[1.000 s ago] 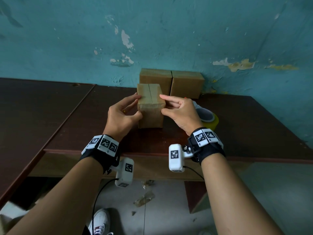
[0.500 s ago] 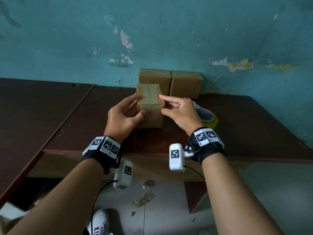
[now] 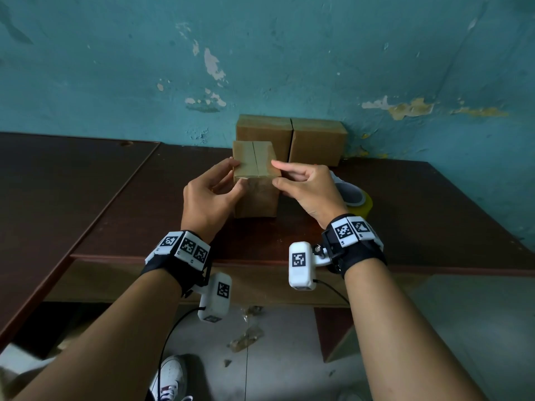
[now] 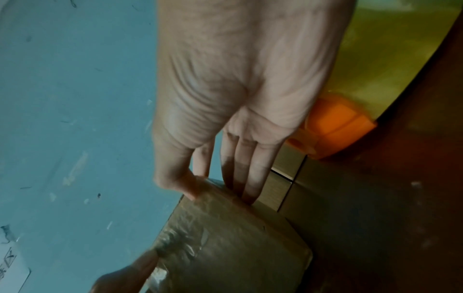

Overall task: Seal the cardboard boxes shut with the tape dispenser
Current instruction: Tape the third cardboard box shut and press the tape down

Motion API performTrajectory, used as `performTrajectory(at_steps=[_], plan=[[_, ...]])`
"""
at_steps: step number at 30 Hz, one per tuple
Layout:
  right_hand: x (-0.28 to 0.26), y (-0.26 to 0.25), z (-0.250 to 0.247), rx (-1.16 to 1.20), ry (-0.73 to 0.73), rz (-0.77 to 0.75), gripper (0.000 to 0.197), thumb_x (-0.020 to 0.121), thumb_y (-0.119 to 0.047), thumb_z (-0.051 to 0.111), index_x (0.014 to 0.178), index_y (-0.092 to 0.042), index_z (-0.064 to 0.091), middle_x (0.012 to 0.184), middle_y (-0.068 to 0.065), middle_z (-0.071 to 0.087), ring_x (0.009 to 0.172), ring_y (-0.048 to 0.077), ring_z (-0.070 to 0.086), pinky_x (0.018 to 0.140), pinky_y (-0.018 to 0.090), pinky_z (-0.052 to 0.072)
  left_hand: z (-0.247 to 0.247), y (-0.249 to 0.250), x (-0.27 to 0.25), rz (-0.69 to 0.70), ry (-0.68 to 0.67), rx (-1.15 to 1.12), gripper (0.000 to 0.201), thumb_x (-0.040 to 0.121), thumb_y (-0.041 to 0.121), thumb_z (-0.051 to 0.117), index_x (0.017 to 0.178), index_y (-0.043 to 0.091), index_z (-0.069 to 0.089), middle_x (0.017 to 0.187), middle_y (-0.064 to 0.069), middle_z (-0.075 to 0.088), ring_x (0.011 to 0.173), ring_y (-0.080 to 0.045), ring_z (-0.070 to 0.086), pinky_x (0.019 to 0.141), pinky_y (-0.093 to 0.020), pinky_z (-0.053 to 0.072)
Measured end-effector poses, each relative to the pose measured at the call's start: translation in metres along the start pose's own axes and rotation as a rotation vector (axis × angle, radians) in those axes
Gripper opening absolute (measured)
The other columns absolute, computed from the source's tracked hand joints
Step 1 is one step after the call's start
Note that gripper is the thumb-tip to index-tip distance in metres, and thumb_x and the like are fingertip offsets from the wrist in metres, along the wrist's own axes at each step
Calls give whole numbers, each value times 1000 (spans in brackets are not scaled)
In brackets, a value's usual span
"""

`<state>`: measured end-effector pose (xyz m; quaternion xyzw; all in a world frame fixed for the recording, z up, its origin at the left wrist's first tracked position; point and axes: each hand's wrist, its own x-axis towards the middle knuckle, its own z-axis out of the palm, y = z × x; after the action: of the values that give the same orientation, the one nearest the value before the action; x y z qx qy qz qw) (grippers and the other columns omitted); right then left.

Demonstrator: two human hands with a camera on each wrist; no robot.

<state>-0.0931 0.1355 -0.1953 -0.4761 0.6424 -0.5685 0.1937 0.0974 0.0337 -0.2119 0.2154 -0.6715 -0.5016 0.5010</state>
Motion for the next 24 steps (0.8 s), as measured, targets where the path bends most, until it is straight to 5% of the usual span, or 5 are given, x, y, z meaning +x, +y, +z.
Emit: performTrajectory(at_steps=[3,8,13,20,24], plan=[[0,0,-1,24,-18,14,48,74,-39,79,121,-46,77,131,-6,75,130,13,66,115,47,51,-1,1,0,-11,-6,-12,38,95,10,78,130,23,72,134,5,71,124,-4,67,96,-20,57],[1,-1,1,15,6,12,48,72,-47,82,120,-46,78,131,-7,75,129,14,67,112,47,53,3,2,-1,-24,27,-38,36,93,13,80,127,21,73,124,11,72,117,3,69,89,-13,56],[1,0,-1,33,-11,21,46,72,-43,81,118,-49,78,131,-7,75,129,12,67,114,46,52,1,-1,1,-31,18,-42,38,93,14,82,129,18,74,131,4,73,121,-5,69,94,-19,58],[-2,-1,-5,33,-25,12,47,83,-17,86,125,-36,78,136,-6,72,134,8,62,120,42,47,-4,-1,-3,-46,-92,-46,54,90,-1,80,139,15,66,125,21,68,123,5,65,99,-19,56],[-3,0,-7,22,-48,15,56,79,-13,87,128,-37,76,139,-5,71,135,8,61,119,42,47,-6,-5,-2,-49,-130,-49,62,87,-8,80,141,16,63,128,20,67,124,5,64,101,-20,55]])
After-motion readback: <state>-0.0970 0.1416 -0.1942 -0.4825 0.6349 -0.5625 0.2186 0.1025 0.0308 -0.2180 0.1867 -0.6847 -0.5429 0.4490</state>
